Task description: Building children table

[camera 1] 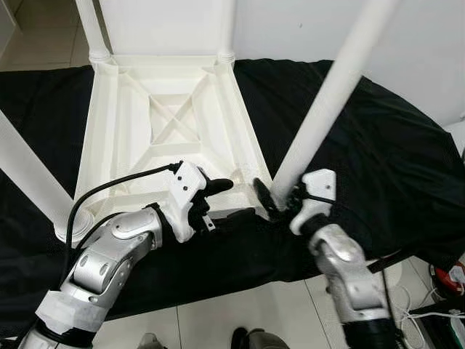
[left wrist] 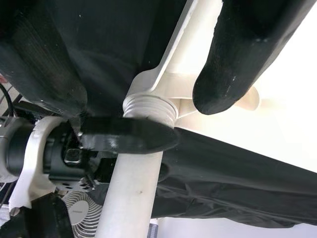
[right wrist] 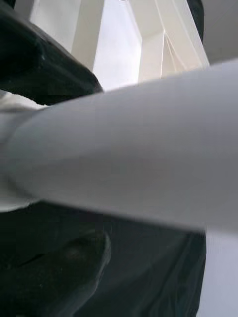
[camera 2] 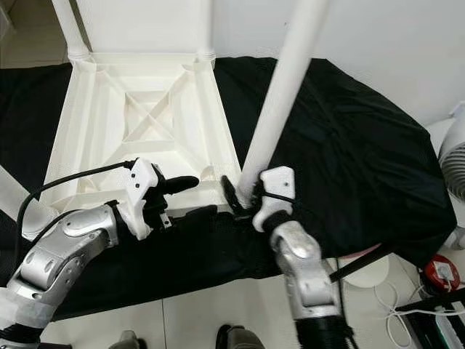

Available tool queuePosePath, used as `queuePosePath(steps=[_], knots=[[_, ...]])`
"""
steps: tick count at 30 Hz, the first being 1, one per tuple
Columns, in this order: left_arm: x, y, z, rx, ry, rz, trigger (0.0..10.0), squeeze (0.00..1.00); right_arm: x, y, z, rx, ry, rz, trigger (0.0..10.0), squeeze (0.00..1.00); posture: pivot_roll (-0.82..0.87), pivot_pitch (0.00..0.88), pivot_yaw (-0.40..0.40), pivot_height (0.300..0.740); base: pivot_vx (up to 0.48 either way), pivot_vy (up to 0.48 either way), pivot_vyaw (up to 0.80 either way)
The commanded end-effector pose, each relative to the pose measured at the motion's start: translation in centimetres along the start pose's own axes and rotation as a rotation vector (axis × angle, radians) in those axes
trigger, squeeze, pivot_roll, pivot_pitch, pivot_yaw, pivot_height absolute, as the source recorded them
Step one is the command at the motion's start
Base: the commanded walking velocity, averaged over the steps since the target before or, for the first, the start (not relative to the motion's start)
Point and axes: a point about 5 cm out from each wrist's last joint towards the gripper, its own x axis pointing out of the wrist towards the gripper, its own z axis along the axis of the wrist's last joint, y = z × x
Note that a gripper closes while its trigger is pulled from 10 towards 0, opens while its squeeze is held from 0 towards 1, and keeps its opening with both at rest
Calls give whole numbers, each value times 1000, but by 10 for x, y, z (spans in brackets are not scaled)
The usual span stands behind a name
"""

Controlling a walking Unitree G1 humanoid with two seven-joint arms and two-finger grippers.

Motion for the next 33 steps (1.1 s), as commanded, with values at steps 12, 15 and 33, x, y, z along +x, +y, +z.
queuePosePath(steps=[12,15,33], knots=[[-4,-9,-5,-20,13,-122,10000,0,-22,-23,-1,-100,50,299,10000,0,40,92,-65,740,0,0,0],[-3,-9,-5,-20,13,-124,10000,0,-18,-26,-3,-116,61,321,10000,0,39,91,-62,740,0,0,0],[2,-6,-2,-7,-2,-112,10000,0,21,-14,-18,-142,75,461,0,0,53,92,-66,740,0,0,0]])
